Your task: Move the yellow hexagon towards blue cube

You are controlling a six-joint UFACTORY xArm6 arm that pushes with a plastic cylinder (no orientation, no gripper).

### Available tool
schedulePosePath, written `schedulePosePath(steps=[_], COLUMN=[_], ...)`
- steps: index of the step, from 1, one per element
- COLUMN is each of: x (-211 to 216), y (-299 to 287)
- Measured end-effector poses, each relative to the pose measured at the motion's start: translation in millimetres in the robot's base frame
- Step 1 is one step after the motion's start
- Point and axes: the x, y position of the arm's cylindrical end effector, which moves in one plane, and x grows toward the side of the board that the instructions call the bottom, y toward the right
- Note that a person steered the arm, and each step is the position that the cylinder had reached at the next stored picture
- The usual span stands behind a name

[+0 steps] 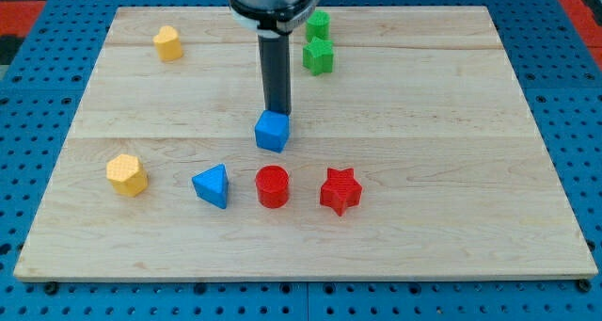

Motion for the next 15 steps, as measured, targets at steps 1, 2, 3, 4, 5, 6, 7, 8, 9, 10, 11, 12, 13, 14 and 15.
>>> schedulePosePath(steps=[1,2,3,4,5,6,7,8,9,10,11,12,13,14,15], x=[34,46,-8,-36,-33,8,52,71,90,93,93,98,98,98,92], y=[0,0,-54,-121,-204,-252,-240,-215,-208,-157,-123,-89,-48,-21,-48])
